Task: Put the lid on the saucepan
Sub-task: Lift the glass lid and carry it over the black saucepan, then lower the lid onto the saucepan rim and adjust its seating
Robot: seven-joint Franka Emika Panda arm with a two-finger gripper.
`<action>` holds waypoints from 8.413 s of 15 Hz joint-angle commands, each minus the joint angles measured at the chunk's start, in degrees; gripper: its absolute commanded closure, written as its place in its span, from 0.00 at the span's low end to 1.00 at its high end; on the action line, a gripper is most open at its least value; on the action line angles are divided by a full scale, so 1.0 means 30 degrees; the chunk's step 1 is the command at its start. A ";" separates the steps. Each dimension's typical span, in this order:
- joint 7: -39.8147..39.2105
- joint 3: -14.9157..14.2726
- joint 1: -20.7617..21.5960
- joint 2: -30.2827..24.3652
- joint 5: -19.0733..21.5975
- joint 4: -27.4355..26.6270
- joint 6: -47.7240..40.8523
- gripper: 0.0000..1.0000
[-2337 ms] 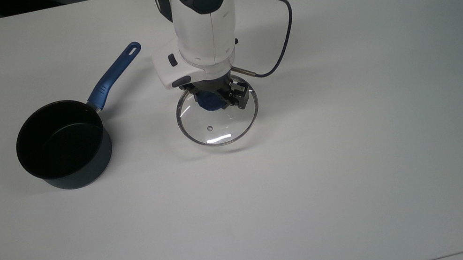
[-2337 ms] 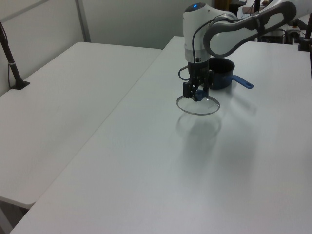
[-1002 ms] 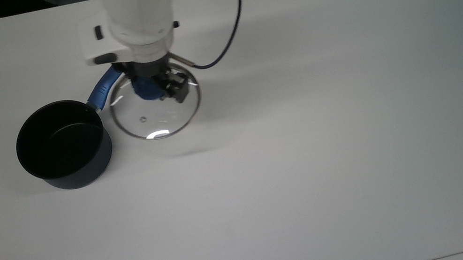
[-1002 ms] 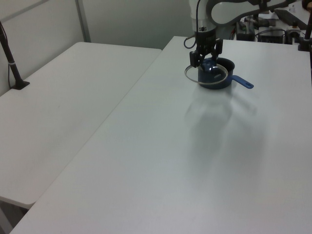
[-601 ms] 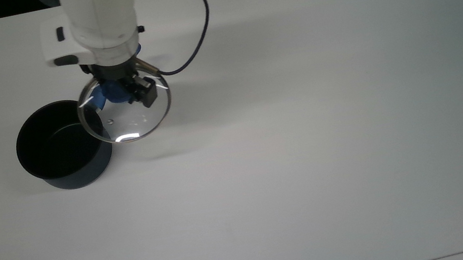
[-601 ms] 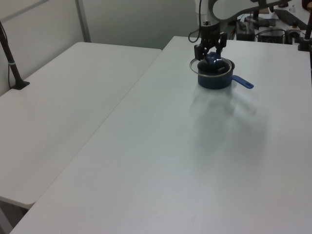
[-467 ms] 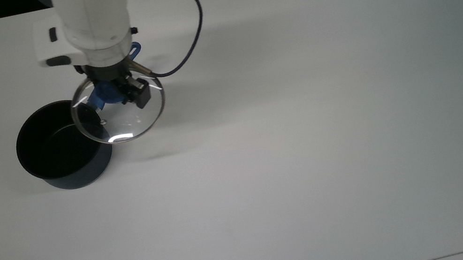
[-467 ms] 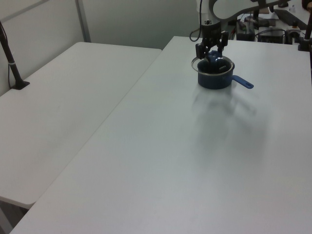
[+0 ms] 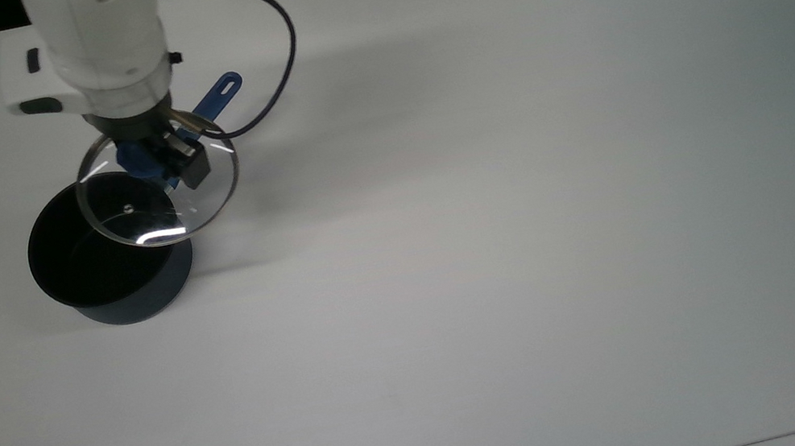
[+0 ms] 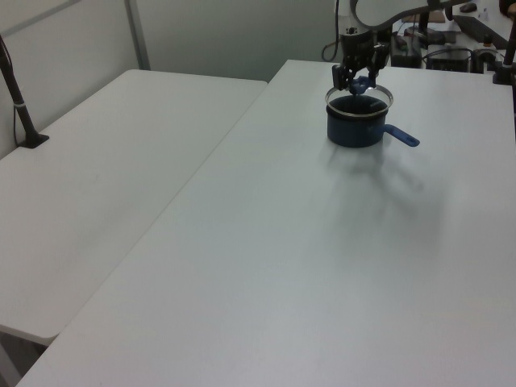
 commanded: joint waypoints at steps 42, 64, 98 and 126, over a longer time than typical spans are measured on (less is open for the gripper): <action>-0.0338 -0.1570 -0.0760 0.2770 -0.0649 0.0632 0.3888 0.42; -0.0017 -0.1570 -0.0907 0.3239 -0.0970 0.0545 0.4649 0.42; -0.0426 -0.1336 -0.0848 0.3151 0.0053 0.0574 0.4620 0.00; -0.2856 -0.1159 -0.1053 0.2389 0.2544 0.0632 0.4562 0.00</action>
